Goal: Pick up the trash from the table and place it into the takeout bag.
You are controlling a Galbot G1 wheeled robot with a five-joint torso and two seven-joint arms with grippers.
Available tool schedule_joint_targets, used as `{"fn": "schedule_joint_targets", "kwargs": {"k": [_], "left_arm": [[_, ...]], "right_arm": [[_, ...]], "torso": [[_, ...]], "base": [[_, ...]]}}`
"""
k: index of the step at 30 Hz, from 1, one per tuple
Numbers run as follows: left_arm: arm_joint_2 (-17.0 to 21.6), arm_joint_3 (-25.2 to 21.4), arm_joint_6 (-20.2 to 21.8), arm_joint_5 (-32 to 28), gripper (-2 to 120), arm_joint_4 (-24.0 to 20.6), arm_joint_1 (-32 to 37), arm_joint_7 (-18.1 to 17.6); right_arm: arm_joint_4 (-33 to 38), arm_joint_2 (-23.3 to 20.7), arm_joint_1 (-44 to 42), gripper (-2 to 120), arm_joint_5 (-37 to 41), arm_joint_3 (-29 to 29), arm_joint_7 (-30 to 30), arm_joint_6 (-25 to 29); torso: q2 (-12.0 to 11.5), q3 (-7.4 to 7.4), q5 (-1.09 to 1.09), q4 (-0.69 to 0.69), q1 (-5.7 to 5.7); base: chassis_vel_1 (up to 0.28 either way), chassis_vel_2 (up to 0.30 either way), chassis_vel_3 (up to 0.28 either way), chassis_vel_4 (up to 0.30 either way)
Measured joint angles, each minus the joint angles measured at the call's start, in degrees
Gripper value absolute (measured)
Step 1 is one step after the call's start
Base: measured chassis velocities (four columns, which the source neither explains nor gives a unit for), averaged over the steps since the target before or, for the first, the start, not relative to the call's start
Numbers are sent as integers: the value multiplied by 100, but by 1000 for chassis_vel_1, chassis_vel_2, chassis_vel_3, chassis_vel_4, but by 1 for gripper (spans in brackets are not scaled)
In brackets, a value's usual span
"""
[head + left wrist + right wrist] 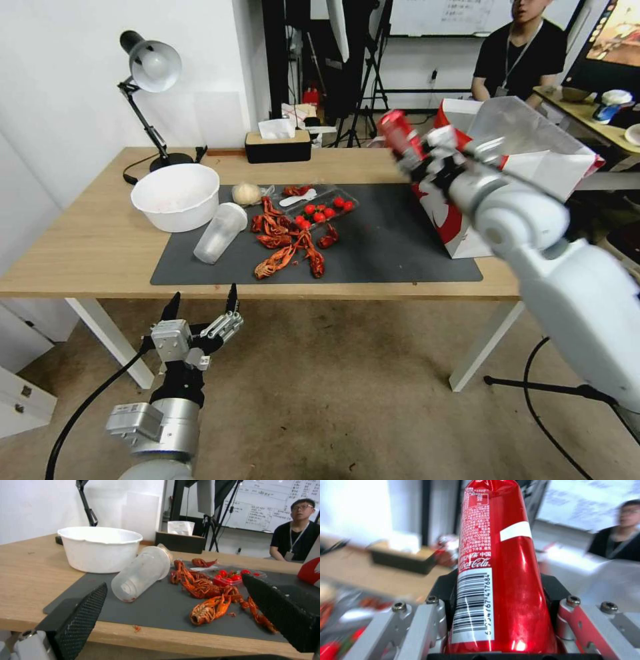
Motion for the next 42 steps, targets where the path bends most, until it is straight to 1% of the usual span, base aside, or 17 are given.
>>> {"fn": "schedule_joint_targets", "kwargs": {"k": [2, 4, 5, 7, 8, 11, 20, 23, 24, 27, 28, 30, 31, 33, 34, 37, 42], "left_arm": [[0, 12, 3, 14, 100, 3, -1, 2], [0, 13, 4, 14, 100, 3, -1, 2], [-3, 21, 9, 16, 100, 2, -4, 4], [-3, 22, 10, 16, 100, 2, -4, 4], [-6, 30, 12, 18, 100, 2, -4, 7], [7, 35, 12, 17, 100, 2, -8, 12], [12, 70, 17, 7, 100, -58, -5, 19], [24, 66, -14, -39, 100, -64, 13, 73], [24, 66, -14, -39, 100, -64, 13, 73], [17, 65, -19, -51, 100, -73, 14, 77], [17, 65, -19, -51, 100, -73, 14, 77], [11, 67, -19, -51, 100, -74, 14, 78], [11, 67, -19, -51, 100, -74, 14, 78], [8, 67, -20, -51, 100, -78, 20, 78], [8, 66, -20, -51, 100, -83, 22, 77], [6, 58, -21, -51, 100, -106, 31, 77], [5, 47, -23, -47, 100, -115, 40, 77]], "right_arm": [[-197, -183, 360, 41, 429, 185, 370, 1], [-238, -205, 414, 41, 480, 210, 401, 1], [-438, -310, 649, 41, 719, 297, 552, 2], [-461, -320, 670, 41, 744, 304, 565, 2], [-729, -420, 840, 41, 933, 338, 646, 2], [-1080, -511, 910, 41, 1075, 341, 707, 2], [-1343, -508, 700, 42, 1337, 368, 848, 1], [-1361, -460, 655, 57, 1362, 375, 867, 2], [-1361, -460, 655, 57, 1362, 375, 867, 2], [-1378, -437, 649, 72, 1364, 353, 884, 2], [-1378, -437, 649, 72, 1364, 353, 884, 2], [-1358, -434, 633, 80, 1365, 330, 886, 1], [-1358, -434, 633, 80, 1365, 330, 886, 1], [-1319, -422, 616, 92, 1363, 308, 886, 2], [-1303, -417, 610, 95, 1363, 303, 887, 2], [-1246, -398, 589, 100, 1376, 300, 905, 2], [-1095, -359, 508, 100, 1469, 369, 907, 8]], "torso": [[0, 0, 1, 1, 0], [0, 0, 0, 2, 0], [0, 0, -2, 1, 0], [0, 0, -2, 1, 0], [0, 0, -1, 1, 0], [0, 0, 2, 0, 0], [0, 1, 1, 0, 0], [0, 0, -1, 1, 0], [0, 0, -1, 1, 0], [0, 1, -1, 1, 0], [0, 1, -1, 1, 0], [0, 1, -1, 0, 0], [0, 1, -1, 0, 0], [0, 0, -1, 1, 0], [0, 0, -1, 1, 0], [0, 0, -1, 1, 0], [0, 0, -1, 1, 0]], "base": [[0, 0, 0, 0], [0, 0, 0, 0], [0, 0, 0, 0], [0, 0, 0, 0], [0, 0, 0, 0], [0, 0, 0, 0], [0, 0, 0, 0], [0, 0, 0, 0], [0, 0, 0, 0], [0, 0, 0, 0], [0, 0, 0, 0], [0, 0, 0, 0], [0, 0, 0, 0], [0, 0, 0, 0], [0, 0, 0, 0], [0, 0, 0, 0], [0, 0, 0, 0]]}}
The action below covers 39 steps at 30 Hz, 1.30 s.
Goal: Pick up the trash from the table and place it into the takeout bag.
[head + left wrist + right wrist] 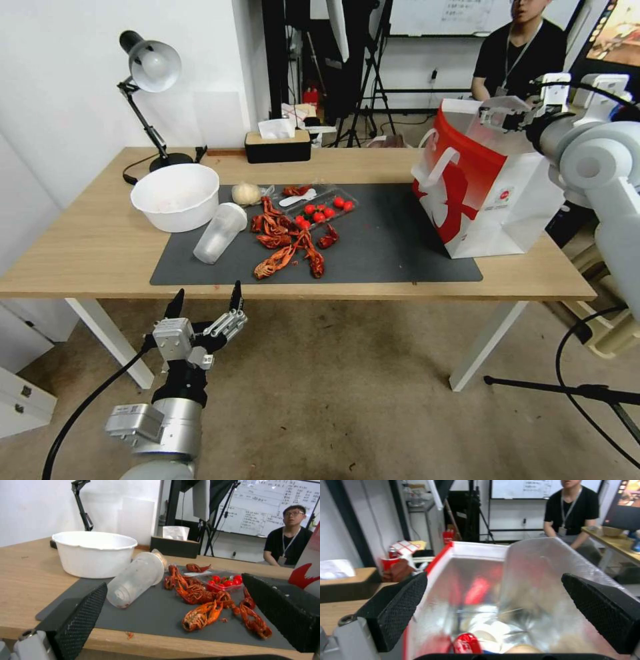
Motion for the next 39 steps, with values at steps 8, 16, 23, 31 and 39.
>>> {"fn": "schedule_joint_targets", "kwargs": {"k": [8, 16, 23, 31, 39], "left_arm": [[-30, -1, -25, 7, 100, 41, -29, 0], [-48, 0, -48, 7, 100, 36, -30, 2], [-40, -1, -84, 2, 100, 53, -43, 1], [-40, 66, -173, -152, 100, 190, -105, -36], [-8, 71, -228, -152, 100, 250, -133, 1]], "right_arm": [[746, -28, -432, 100, 184, 215, -298, 343], [1155, -100, -890, 100, -46, 335, -717, 852], [1441, -176, -1311, 100, -243, 465, -1293, 1471], [2005, -221, -2936, 100, -1111, 786, -1841, 2873], [2456, 82, -4640, 100, -1757, 1194, -1718, 3608]], "torso": [[0, 0, 0, 0, 0], [0, 0, 2, -1, 0], [0, 0, 2, 0, 0], [0, 0, 1, 0, 0], [0, -1, 1, -1, -1]], "base": [[0, 0, 0, 0], [0, 0, 0, 0], [0, 0, 0, 0], [0, 0, 0, 0], [0, 0, 0, 0]]}}
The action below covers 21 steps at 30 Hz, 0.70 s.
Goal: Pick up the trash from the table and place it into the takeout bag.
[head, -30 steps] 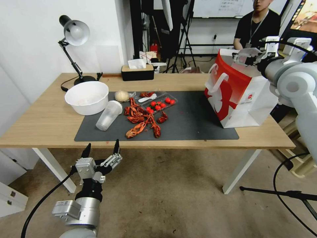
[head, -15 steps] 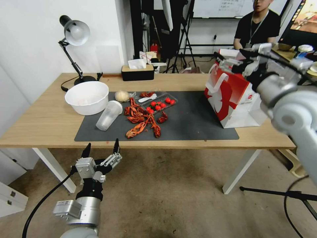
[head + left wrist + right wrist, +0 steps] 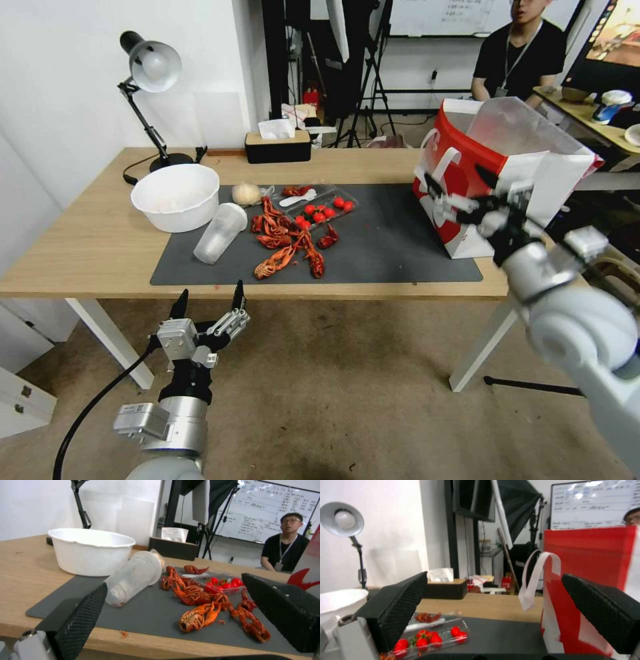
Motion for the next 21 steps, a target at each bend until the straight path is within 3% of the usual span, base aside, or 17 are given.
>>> {"fn": "schedule_joint_targets", "kwargs": {"k": [2, 7, 21], "left_arm": [[7, -15, -17, -3, 100, 8, 9, -1], [1, -36, -41, -16, 100, -40, 40, -10], [14, -50, -48, -40, 100, -14, 42, -5]], "right_arm": [[20, 397, -579, 100, -459, -35, 62, 580], [-118, 777, -987, 100, -917, -129, 118, 1123], [-472, 1322, -2082, 100, -1605, -201, -10, 1836]], "torso": [[0, 0, 0, -1, 0], [0, 0, 0, 1, 0], [0, 0, 0, 1, 0]], "base": [[0, 0, 0, 0], [0, 0, 0, 0], [0, 0, 0, 0]]}}
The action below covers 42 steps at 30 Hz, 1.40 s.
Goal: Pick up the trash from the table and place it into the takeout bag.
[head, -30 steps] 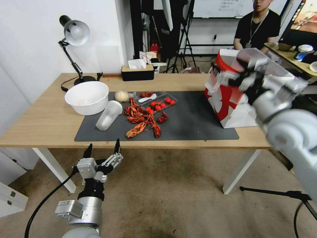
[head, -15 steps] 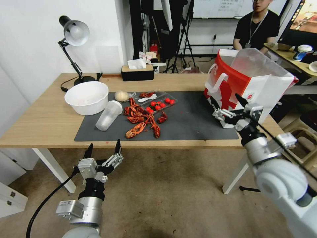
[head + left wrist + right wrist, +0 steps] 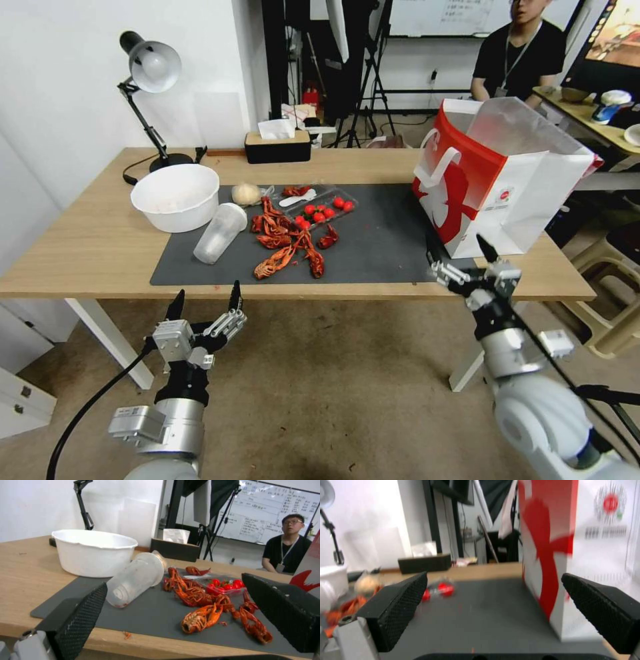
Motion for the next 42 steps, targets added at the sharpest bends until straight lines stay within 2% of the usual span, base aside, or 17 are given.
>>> {"fn": "schedule_joint_targets", "kwargs": {"k": [10, 18, 24, 26, 28, 34, 36, 41, 42], "left_arm": [[77, -30, 15, -40, 100, 104, -81, -7], [428, -125, 11, -162, 100, 275, -287, -180], [1219, -502, -15, -677, 100, 668, -779, -96], [1289, -525, -19, -751, 100, 716, -831, -80], [1518, -577, -30, -995, 100, 881, -1037, -52], [1890, -609, -44, -1322, 100, 1176, -1432, 17], [2210, -548, -57, -1606, 100, 1439, -1833, 77], [2531, -429, -119, -1872, 100, 1740, -2223, 208], [2729, -357, -153, -1974, 100, 1936, -2462, 285]], "right_arm": [[-83, 176, -541, 100, -65, -1, -64, 52], [-113, 217, -789, 100, -149, -25, -37, 23], [-76, 143, -748, 100, -142, -25, -44, -65], [-74, 140, -746, 100, -144, -25, -45, -68], [-60, 134, -752, 100, -172, -32, -46, -81], [-14, 132, -790, 100, -237, -41, -44, -99], [55, 133, -813, 100, -287, -42, -42, -126], [117, 138, -828, 100, -336, -51, -34, -158], [160, 148, -831, 100, -367, -69, -21, -182]], "torso": [[0, 0, 0, 0, 0], [0, 0, -1, 0, 0], [0, 0, -1, 0, 0], [0, 0, -1, 0, 0], [0, 0, -3, 1, 1], [0, 1, 0, -2, 1], [0, 0, -1, -1, 0], [0, 1, -2, 0, 1], [0, 1, 0, -1, 0]], "base": [[0, 0, 0, 0], [0, 0, 0, 0], [0, 0, 0, 0], [0, 0, 0, 0], [0, 0, 0, 0], [0, 0, 0, 0], [0, 0, 0, 0], [0, 0, 0, 0], [0, 0, 0, 0]]}}
